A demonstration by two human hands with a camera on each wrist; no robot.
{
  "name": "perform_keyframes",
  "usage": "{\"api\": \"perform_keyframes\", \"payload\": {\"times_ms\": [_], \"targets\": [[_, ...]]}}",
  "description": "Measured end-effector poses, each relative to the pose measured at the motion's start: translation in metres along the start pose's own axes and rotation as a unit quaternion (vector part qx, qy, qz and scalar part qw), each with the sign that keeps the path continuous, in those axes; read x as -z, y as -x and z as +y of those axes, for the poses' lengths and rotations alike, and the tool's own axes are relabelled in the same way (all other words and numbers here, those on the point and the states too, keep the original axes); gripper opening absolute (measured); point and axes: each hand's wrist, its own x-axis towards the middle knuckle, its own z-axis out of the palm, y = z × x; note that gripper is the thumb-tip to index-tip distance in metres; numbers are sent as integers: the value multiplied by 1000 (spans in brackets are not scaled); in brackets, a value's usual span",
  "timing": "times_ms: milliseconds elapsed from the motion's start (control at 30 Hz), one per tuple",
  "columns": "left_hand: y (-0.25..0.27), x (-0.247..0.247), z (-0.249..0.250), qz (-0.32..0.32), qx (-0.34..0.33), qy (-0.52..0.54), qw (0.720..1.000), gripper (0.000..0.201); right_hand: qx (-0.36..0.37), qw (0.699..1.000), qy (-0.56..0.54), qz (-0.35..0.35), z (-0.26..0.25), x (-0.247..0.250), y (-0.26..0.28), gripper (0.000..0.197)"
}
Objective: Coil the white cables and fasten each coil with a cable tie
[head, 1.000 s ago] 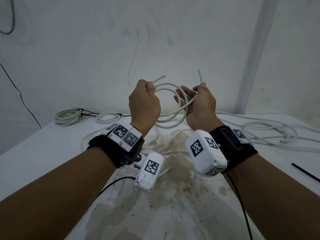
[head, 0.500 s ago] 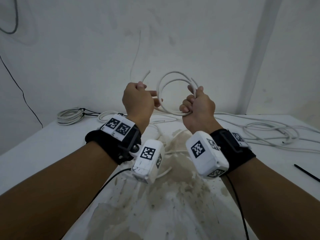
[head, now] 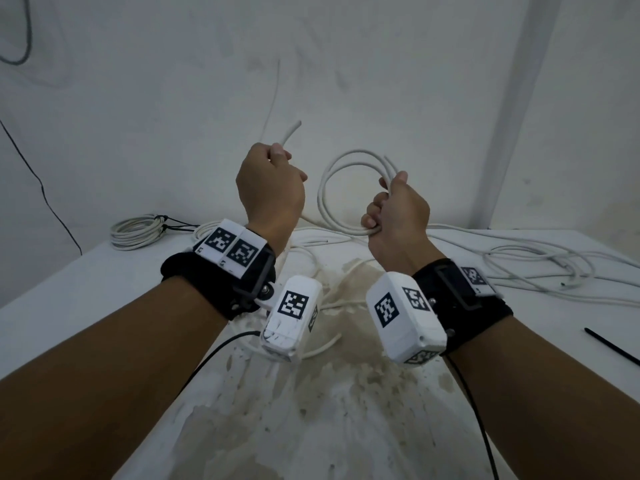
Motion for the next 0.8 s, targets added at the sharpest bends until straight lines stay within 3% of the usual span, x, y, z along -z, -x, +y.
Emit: {"api": "perform_keyframes", "payload": {"times_ms": [233,567,800], "targets": [[-8,7,-6,10,-22,-29,999,31,-51,988,-125,70,-11,5,-16,33],[2,-14,17,-104,-48,-13,993,32,47,996,71,18,11,1,2,38],[-9,-8,32,-108,-65,36,991,26,72,992,94,-45,21,-1,17,41]]}}
